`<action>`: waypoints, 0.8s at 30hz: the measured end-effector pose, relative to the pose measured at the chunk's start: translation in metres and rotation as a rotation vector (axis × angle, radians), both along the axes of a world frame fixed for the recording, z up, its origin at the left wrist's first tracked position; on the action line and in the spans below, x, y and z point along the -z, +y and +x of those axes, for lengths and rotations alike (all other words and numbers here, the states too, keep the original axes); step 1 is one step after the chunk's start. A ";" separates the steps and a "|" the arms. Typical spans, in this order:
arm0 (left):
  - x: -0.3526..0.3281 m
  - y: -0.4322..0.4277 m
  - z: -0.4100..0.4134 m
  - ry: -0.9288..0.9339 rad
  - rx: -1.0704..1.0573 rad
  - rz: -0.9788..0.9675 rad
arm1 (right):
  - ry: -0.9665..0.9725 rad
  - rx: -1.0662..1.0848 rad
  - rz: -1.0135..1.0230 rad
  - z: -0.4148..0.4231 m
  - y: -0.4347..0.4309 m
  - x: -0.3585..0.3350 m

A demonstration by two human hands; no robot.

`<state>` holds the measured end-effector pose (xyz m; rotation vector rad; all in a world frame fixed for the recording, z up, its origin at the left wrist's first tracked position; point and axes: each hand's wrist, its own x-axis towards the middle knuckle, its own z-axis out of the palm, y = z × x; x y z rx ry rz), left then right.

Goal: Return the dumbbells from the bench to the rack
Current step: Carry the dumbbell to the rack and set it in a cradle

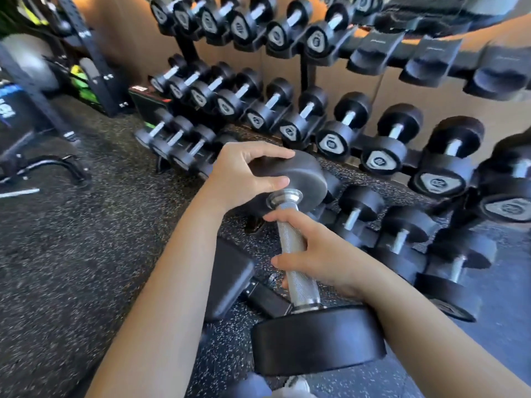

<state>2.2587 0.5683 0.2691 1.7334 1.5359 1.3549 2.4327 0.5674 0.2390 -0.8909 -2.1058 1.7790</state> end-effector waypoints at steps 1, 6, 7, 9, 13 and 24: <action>-0.001 0.014 0.007 0.002 0.028 -0.004 | 0.004 0.026 -0.001 0.007 0.009 0.001; 0.000 0.083 0.042 0.018 0.173 -0.003 | 0.009 0.152 0.001 0.040 0.055 0.003; 0.002 0.097 0.048 0.009 0.197 -0.003 | -0.003 0.180 0.018 0.044 0.064 0.004; 0.006 0.125 0.055 -0.003 0.241 -0.012 | -0.007 0.240 0.012 0.052 0.084 0.007; 0.017 0.182 0.065 -0.027 0.306 -0.035 | -0.026 0.298 -0.010 0.057 0.129 0.012; 0.019 0.358 0.036 -0.023 0.348 -0.073 | -0.038 0.395 -0.058 0.021 0.293 0.020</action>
